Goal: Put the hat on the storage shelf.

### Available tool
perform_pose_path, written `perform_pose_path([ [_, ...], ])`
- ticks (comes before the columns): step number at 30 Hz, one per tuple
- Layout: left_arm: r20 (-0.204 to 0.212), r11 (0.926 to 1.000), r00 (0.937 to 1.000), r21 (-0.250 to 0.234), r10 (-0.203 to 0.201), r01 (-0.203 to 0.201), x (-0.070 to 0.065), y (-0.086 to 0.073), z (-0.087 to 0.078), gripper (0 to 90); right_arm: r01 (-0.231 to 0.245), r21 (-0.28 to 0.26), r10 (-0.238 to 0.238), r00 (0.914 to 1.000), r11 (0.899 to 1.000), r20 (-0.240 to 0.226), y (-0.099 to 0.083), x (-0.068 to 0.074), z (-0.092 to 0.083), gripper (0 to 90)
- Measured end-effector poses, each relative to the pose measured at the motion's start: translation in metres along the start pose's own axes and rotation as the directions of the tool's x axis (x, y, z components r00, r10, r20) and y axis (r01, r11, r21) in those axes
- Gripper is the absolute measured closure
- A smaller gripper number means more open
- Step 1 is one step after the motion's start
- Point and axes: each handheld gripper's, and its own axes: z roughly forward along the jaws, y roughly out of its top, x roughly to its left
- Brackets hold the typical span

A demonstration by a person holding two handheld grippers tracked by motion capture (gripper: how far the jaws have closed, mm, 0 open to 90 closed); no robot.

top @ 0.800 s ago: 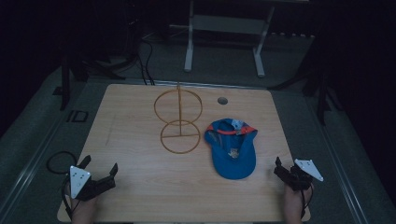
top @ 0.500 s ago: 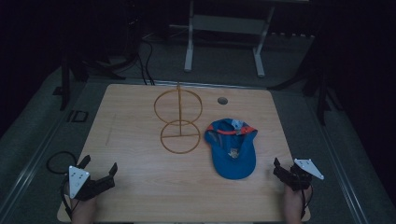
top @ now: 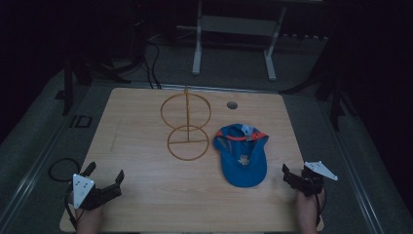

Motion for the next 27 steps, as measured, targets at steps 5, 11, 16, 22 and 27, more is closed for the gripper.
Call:
perform_pose_path([
  [5,0.005,0.9999,0.9999,0.000,-0.012,0.012,0.001,0.000,0.000,2.3,-0.015,0.026,0.015,0.9997,1.000,-0.019,0.004,0.002,-0.001,14.7],
  [11,0.009,0.9999,0.9999,0.003,-0.011,0.011,0.000,0.000,0.001,2.4,-0.008,0.031,0.009,0.9996,0.999,-0.028,0.021,0.010,-0.005,13.3],
  [16,0.010,0.9999,0.9999,0.013,-0.008,0.008,0.000,0.000,0.001,2.4,-0.009,0.016,0.010,0.9963,1.000,-0.085,0.033,0.015,-0.008,13.8],
  [22,0.015,0.9999,0.9999,0.014,-0.009,0.008,0.000,0.000,0.001,2.4,0.017,0.019,-0.014,0.9911,1.000,-0.132,0.052,0.021,-0.007,17.9],
  [27,0.018,0.9998,0.9997,0.013,-0.016,0.016,0.000,0.000,0.001,2.3,0.106,0.021,-0.100,0.9757,0.994,-0.195,0.084,0.034,-0.004,25.7],
])
